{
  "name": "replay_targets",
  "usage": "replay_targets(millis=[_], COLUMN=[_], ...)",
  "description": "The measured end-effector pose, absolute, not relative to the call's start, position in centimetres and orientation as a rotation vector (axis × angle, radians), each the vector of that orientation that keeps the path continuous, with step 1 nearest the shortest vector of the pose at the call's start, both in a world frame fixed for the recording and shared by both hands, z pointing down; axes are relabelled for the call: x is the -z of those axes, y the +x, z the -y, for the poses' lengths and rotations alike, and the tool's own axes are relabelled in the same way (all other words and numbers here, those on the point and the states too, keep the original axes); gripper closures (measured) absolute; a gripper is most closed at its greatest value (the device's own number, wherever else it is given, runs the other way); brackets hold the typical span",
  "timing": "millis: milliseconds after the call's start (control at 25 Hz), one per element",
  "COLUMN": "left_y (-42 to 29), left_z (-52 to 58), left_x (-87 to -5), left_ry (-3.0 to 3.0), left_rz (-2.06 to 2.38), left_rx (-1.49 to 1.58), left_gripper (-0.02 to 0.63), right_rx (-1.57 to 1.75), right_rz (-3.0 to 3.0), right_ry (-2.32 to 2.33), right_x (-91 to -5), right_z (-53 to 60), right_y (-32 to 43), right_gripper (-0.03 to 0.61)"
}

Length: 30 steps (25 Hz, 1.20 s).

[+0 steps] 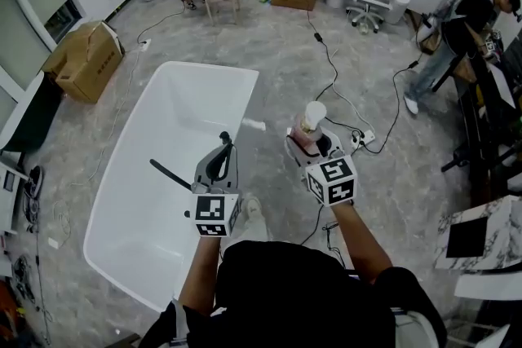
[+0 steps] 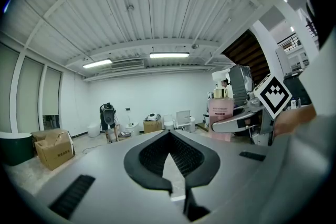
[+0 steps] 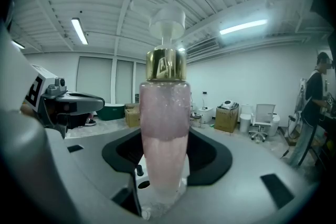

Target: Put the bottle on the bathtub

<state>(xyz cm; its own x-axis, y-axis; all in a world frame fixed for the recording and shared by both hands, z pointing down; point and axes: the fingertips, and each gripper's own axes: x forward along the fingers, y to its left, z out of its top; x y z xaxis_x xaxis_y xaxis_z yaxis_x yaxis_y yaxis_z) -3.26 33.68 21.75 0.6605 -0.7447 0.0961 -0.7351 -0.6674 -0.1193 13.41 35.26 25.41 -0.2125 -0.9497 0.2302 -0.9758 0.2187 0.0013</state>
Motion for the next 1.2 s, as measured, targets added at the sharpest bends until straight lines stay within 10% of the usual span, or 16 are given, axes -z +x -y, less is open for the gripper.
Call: replay_targets(millis=[1200], left_y=[-6.2], left_z=[-1.9], left_x=[-22.6], left_ry=[-2.859], left_rz=[-1.324], left_rx=[0.230], left_gripper=[0.601], right_rx=[-0.282], right_rz=[2.306], right_ry=[1.772], right_x=[-26.3], right_z=[-3.7], right_y=[9.9], right_gripper=[0.341])
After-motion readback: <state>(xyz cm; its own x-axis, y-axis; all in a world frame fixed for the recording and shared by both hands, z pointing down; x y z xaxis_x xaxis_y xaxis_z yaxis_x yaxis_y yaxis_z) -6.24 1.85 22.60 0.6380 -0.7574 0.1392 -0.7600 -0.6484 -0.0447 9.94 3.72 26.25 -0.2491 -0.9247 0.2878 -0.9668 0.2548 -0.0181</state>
